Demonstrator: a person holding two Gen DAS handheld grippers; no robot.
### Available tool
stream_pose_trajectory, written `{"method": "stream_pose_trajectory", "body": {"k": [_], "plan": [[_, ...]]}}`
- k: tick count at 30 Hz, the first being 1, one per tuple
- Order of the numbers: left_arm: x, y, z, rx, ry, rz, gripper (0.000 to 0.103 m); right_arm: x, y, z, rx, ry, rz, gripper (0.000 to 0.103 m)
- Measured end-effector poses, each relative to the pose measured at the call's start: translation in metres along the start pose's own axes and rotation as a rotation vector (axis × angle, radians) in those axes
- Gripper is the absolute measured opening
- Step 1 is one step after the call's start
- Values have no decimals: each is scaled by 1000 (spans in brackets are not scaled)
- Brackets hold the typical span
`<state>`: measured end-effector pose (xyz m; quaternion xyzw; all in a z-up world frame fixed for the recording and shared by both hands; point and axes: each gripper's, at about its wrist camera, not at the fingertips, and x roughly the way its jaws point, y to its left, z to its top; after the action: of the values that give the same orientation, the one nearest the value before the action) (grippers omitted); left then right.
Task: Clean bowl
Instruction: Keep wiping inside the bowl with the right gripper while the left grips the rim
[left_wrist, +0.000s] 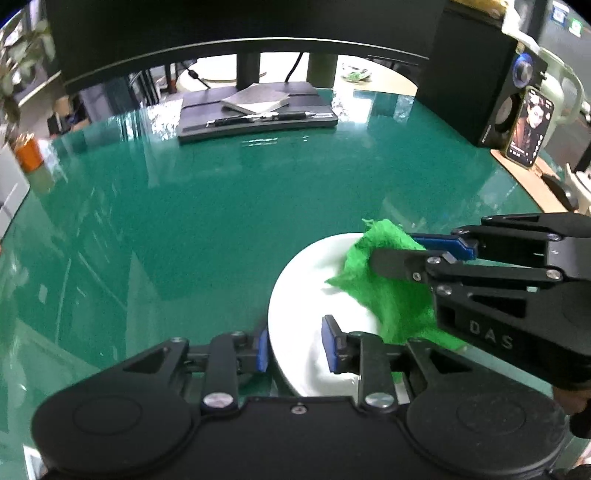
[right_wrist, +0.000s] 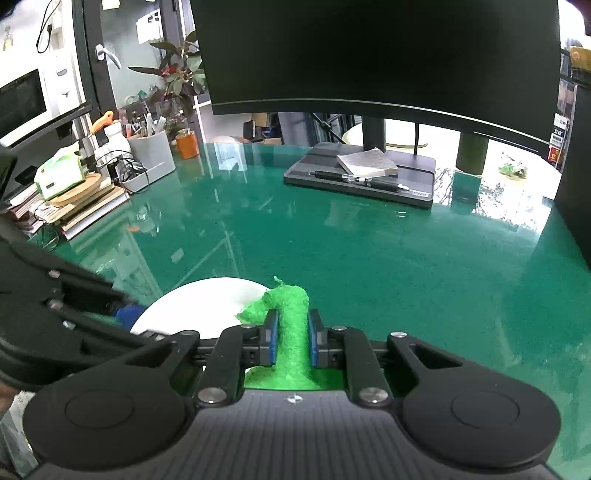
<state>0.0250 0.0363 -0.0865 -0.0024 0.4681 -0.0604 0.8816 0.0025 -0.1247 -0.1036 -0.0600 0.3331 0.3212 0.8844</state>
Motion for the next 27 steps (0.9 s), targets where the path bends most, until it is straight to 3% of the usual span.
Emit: {"method": "stream_pose_trajectory", "body": {"k": [9, 14, 22, 27], "plan": [[2, 2, -2, -55, -2, 2, 26, -4, -3, -6, 30, 17, -16, 13], [2, 3, -2, -57, -4, -1, 26, -17, 1, -15, 46, 28, -22, 15], [-2, -2, -8, -37, -11, 19, 26, 1, 2, 2, 15, 2, -35, 17], [-1, 0, -6, -48, -11, 19, 26, -5, -4, -6, 32, 31, -43, 16]]}}
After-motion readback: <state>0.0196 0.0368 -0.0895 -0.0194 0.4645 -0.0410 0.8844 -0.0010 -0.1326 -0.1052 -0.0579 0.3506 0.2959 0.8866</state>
